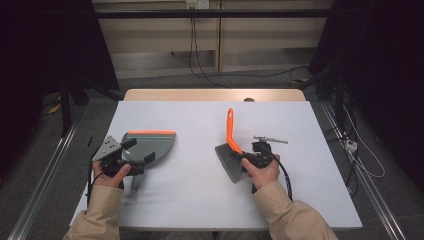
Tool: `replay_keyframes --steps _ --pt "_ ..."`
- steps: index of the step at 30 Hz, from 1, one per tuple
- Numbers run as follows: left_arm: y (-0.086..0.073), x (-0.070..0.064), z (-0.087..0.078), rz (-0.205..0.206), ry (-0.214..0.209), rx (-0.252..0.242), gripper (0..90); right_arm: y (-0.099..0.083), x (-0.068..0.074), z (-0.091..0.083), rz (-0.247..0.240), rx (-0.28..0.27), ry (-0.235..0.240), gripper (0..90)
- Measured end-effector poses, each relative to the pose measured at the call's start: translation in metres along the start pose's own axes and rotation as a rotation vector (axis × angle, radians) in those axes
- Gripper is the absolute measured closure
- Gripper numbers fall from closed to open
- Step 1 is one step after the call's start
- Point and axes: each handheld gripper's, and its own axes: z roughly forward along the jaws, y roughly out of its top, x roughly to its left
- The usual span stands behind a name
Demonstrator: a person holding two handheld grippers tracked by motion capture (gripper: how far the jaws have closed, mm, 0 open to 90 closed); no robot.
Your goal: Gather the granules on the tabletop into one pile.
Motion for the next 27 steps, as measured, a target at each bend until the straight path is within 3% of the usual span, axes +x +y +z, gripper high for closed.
replay_keyframes --steps 15,21,27 --pt "-0.001 -0.001 0.002 -0.001 -0.002 0.004 6.3 -0.001 -0.011 -0.012 0.018 -0.014 -0.015 70.5" --pt "0.000 -0.001 0.003 0.000 -0.001 0.007 6.2 0.002 -0.011 -0.013 0.057 -0.030 0.035 71.1" --pt "-0.001 0.000 0.004 -0.004 -0.003 0.008 6.2 0.015 -0.007 -0.017 0.063 -0.067 0.106 71.2"
